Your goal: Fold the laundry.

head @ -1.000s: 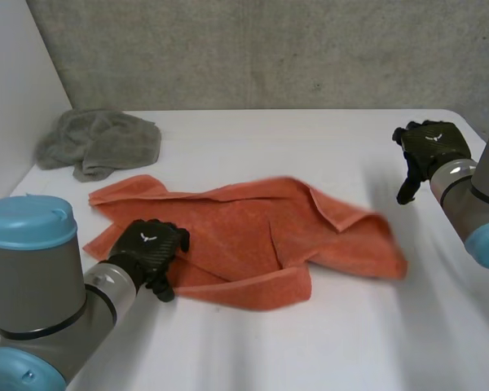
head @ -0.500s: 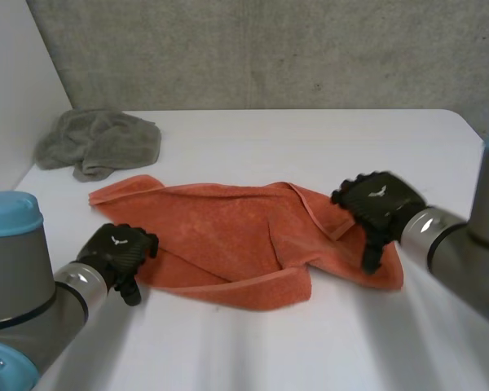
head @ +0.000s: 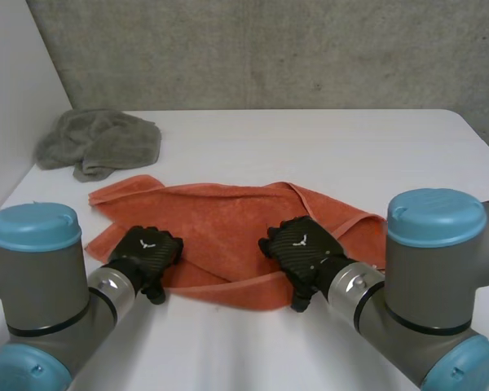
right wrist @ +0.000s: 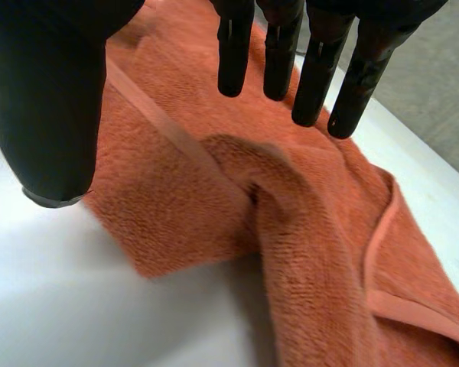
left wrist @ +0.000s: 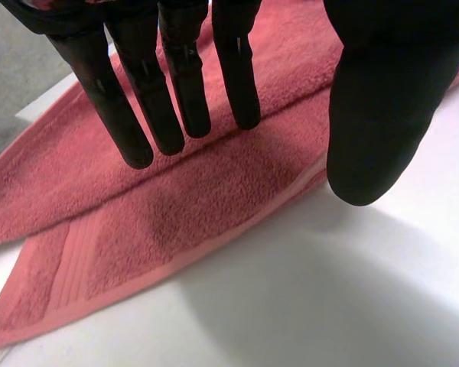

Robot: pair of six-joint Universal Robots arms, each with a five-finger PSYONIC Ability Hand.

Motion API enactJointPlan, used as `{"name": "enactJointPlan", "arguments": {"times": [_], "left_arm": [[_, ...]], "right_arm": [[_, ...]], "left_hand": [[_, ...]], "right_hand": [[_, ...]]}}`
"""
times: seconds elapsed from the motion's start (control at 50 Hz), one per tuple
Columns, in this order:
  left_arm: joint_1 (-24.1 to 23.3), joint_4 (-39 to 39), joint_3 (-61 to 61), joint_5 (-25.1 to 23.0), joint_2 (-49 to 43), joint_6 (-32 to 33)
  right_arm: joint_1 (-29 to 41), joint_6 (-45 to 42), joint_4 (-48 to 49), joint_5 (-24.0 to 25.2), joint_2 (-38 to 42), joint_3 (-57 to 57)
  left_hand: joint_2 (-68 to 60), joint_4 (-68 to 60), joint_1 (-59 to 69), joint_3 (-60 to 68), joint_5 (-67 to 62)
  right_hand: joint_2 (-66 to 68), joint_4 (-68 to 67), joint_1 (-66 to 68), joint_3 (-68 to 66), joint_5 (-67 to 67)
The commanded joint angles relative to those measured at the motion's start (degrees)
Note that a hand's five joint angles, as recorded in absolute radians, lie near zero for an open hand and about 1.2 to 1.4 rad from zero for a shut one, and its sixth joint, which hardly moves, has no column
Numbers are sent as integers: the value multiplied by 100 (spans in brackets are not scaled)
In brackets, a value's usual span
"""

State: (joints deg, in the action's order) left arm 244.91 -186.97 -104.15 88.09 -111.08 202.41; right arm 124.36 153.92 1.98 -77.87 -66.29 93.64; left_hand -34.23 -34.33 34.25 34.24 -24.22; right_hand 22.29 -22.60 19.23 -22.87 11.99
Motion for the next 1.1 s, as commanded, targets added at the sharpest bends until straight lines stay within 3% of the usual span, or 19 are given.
{"name": "enactJointPlan", "arguments": {"times": [0.02,0.16,0.22,0.26,0.54,0.68,0.84,0.9,0.94,1.04,1.1], "left_arm": [[-110,-15,18,7,16,0],[-110,-24,18,7,51,0],[-110,-24,18,7,69,-9],[-110,-15,18,7,77,-9],[-189,-77,61,24,51,-272],[-171,-340,202,60,-2,-343],[-119,-806,413,244,-274,-299],[-110,-920,518,367,-406,-255],[-84,-921,588,394,-485,-255],[31,-789,589,341,-267,-237],[40,-631,527,306,673,-185]], "right_arm": [[166,-90,-14,-79,415,-310],[272,-152,-23,-254,872,-645],[281,-161,-58,-342,995,-803],[290,-161,-58,-430,996,-900],[281,120,-189,-509,-261,-988],[281,402,-593,-483,-665,-953],[246,472,-787,-474,-991,-812],[229,472,-787,-483,-1026,-768],[229,472,-796,-483,-1035,-751],[220,411,-822,-509,-1061,-812],[194,384,-980,-509,-1175,-952]], "left_hand": [[-475,-465,473,474,-476],[-391,-381,389,390,-392],[-323,-314,321,323,-325],[-273,-263,271,272,-274],[1072,1082,-1074,-1073,1071],[905,915,-907,-906,904],[-1112,-1103,1110,1112,-1114],[-2772,-2763,2770,2772,-2774],[-4569,-4560,4568,4569,-4571],[-4577,-4567,4575,4576,-4578],[-4577,-4567,4575,4576,-4578]], "right_hand": [[1064,-1033,1370,-1006,1094],[1755,-1724,2061,-1697,1784],[3064,-3033,3370,-3006,3093],[5761,-5730,6068,-5704,5791],[5771,-5740,6077,-5713,5801],[5771,-5740,6077,-5713,5801],[5771,-5740,6077,-5713,5801],[5771,-5740,6077,-5713,5801],[5771,-5740,6077,-5713,5801],[5771,-5740,6077,-5713,5801],[5771,-5740,6077,-5713,5801]]}}
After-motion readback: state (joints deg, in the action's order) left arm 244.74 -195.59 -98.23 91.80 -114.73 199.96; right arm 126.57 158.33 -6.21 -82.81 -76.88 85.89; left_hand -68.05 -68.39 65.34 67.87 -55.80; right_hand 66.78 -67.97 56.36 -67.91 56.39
